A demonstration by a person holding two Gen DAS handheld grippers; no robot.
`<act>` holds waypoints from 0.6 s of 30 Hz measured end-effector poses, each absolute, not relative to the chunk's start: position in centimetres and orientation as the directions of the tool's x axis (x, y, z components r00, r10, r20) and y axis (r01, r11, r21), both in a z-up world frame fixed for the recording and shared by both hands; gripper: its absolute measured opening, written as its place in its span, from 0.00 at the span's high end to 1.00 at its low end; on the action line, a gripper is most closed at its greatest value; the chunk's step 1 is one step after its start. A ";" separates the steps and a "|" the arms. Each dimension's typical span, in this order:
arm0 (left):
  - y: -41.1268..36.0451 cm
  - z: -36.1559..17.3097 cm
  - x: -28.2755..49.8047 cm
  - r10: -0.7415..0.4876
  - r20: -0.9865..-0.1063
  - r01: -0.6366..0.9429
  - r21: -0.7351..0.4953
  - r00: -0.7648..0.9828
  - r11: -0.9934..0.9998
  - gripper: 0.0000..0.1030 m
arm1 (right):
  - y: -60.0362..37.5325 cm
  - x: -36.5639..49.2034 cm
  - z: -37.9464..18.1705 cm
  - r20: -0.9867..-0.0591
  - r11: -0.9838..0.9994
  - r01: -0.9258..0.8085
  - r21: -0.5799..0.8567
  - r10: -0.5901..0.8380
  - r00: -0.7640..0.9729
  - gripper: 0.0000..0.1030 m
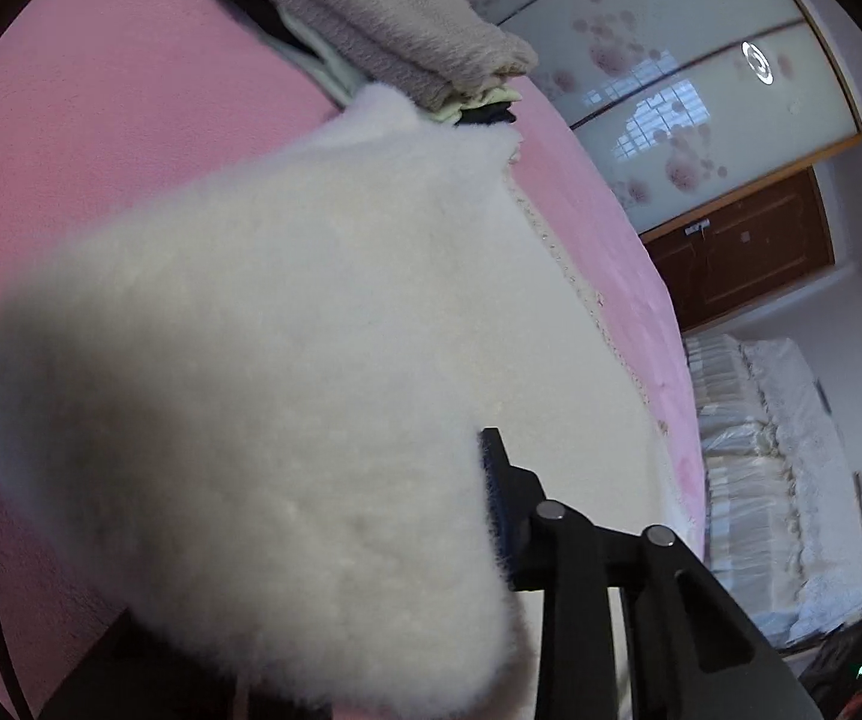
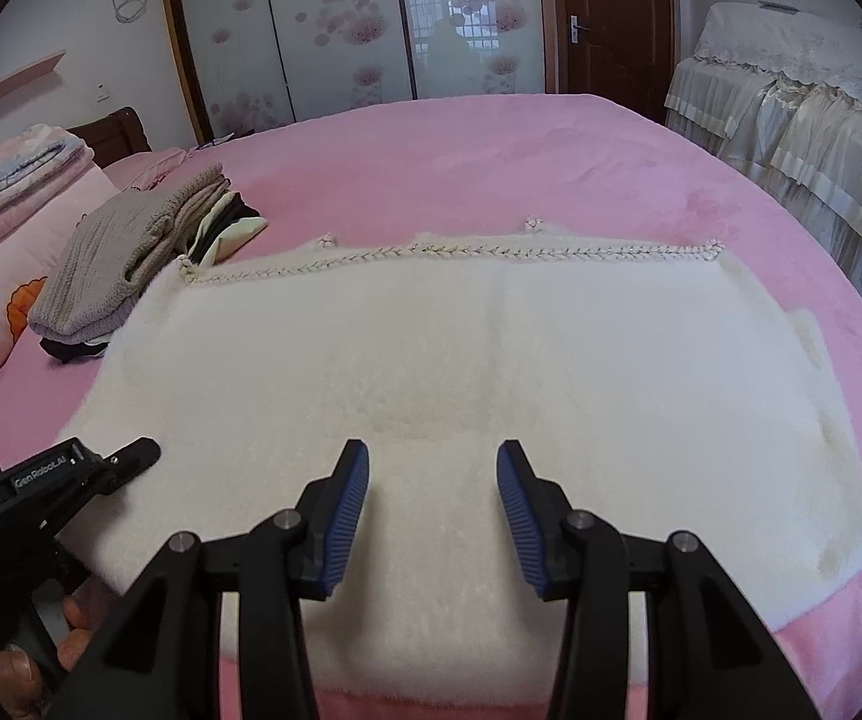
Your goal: Fold large clothes
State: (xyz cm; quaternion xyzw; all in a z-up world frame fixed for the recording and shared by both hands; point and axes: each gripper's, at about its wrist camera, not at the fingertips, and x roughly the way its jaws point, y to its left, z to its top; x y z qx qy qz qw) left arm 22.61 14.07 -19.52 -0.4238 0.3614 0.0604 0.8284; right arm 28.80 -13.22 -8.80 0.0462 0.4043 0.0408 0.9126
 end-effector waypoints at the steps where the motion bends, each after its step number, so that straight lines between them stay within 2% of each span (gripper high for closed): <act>1: 13.4 -18.8 22.7 -0.182 -0.656 -0.400 -0.631 0.732 0.665 0.78 | -12.9 28.9 -9.0 -0.738 0.992 -0.051 0.113 0.118 0.664 0.67; 5: 11.4 -15.5 22.6 -0.119 -0.630 -0.356 -0.573 0.767 0.738 0.81 | -11.9 28.7 -10.3 -0.749 0.993 -0.095 0.075 0.119 0.652 0.80; 10: 8.2 -11.7 23.0 -0.079 -0.593 -0.279 -0.488 0.802 0.827 0.81 | -11.6 28.5 -11.9 -0.752 0.991 -0.128 0.046 0.118 0.648 0.80; 18: 1.2 -6.1 23.2 -0.089 -0.541 -0.118 -0.336 0.836 0.934 0.82 | -14.2 28.6 -12.2 -0.728 0.966 -0.114 0.232 0.250 0.638 0.79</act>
